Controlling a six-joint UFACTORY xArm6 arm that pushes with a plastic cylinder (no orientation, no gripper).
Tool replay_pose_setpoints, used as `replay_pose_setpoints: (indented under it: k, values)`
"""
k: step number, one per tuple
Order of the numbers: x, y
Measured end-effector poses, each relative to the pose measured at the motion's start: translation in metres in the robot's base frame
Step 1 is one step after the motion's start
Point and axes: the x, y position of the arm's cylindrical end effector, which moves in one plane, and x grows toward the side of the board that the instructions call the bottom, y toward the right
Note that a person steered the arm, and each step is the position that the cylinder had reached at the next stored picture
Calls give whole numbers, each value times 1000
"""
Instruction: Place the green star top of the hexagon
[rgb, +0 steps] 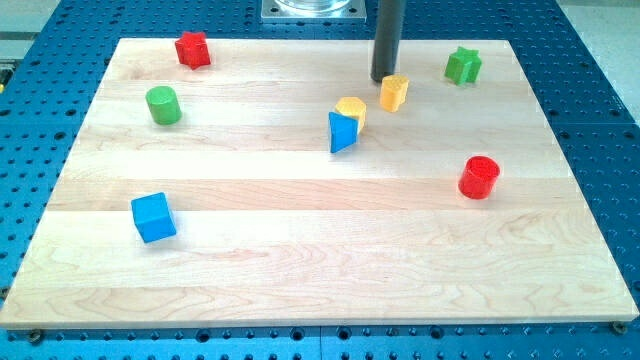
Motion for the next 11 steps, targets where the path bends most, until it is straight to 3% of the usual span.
replay_pose_setpoints:
  k: [1, 2, 4, 5, 7, 9, 11]
  values:
    - [92, 3]
    - [77, 51]
    - [4, 151]
    - [-10, 100]
    - [-36, 141]
    - [-43, 47]
    - [-66, 11]
